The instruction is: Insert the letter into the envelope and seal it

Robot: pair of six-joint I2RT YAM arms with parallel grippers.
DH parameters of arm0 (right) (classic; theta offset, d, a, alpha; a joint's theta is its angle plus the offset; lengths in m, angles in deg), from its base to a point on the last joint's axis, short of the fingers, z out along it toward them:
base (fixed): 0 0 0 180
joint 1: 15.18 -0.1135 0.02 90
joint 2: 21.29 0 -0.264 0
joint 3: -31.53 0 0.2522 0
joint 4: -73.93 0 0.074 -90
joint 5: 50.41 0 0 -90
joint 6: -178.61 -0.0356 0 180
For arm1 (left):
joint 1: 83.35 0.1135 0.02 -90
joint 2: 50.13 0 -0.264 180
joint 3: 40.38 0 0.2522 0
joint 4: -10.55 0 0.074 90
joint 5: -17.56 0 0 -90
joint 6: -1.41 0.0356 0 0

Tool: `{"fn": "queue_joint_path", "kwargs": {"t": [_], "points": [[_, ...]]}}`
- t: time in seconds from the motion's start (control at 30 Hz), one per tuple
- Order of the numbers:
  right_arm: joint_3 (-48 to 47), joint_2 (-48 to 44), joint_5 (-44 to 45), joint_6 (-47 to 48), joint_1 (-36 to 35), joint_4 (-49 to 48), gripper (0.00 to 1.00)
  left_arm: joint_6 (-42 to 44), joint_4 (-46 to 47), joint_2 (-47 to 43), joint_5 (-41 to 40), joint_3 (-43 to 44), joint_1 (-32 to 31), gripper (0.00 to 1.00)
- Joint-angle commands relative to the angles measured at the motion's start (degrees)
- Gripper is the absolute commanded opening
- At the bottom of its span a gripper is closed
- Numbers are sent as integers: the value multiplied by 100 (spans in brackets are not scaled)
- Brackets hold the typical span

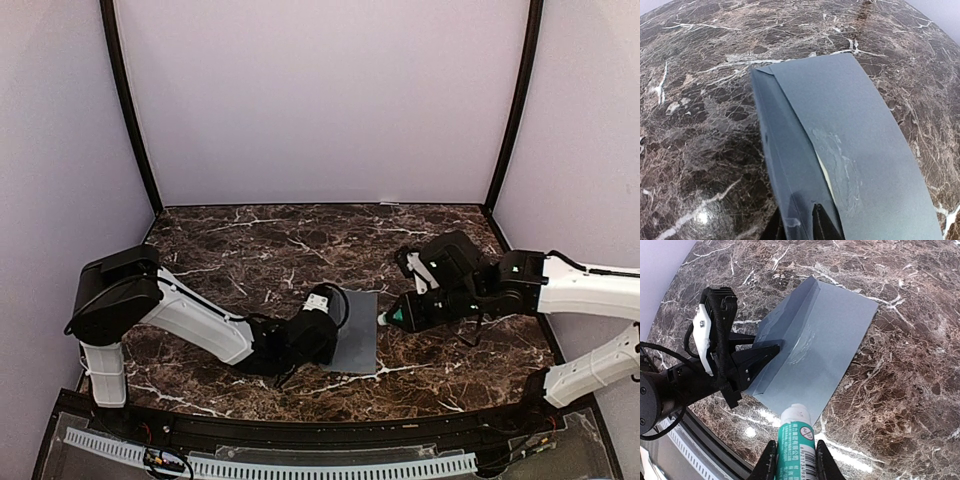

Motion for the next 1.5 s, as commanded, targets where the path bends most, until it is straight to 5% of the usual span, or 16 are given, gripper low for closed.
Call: {"fn": "queue_joint_path", "kwargs": {"t": [0.0, 0.63, 1.47], "points": [[-16, 218, -255, 90, 30, -376, 0, 496, 284, -35, 200, -4, 39, 15], [-992, 2608, -931, 626, 34, -1021, 0, 558, 639, 65, 769, -236, 266, 4], [-1109, 3685, 602, 493, 257, -727, 0, 682, 611, 96, 836, -233, 262, 0]]}}
